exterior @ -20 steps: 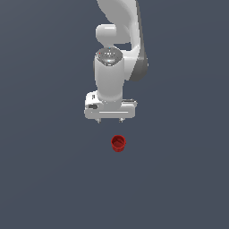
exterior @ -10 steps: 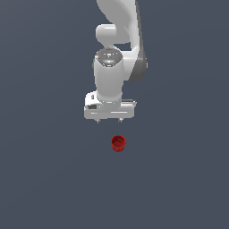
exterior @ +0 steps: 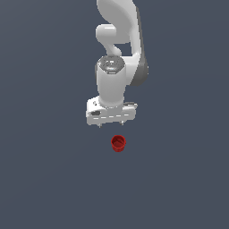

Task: Pick up the object and move it to a goal position.

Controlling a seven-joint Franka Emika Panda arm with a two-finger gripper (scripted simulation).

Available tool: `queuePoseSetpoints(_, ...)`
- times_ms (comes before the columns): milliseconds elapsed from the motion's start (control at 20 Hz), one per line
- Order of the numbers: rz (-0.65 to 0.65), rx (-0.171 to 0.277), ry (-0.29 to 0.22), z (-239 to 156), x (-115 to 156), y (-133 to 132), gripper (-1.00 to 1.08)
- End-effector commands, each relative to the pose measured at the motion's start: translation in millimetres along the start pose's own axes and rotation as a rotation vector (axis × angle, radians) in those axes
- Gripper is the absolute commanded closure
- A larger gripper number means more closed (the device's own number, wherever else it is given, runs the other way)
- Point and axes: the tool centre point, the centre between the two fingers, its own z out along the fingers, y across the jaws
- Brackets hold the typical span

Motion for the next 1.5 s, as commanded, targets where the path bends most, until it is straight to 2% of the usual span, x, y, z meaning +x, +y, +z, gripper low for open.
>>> queuePoseSetpoints(0, -0.05, 0.001, -0.001, 6.3, 4.5, -2.6, -0.92)
queuePoseSetpoints(750, -0.43, 0.022, 0.001, 55.6, 36.2, -24.4, -0.92)
queuePoseSetpoints(1100, -0.51, 0.03, 0.004, 66.6, 42.2, -29.5, -0.92)
queuePoseSetpoints(1450, -0.517, 0.031, 0.004, 69.6, 42.6, -30.0, -0.92)
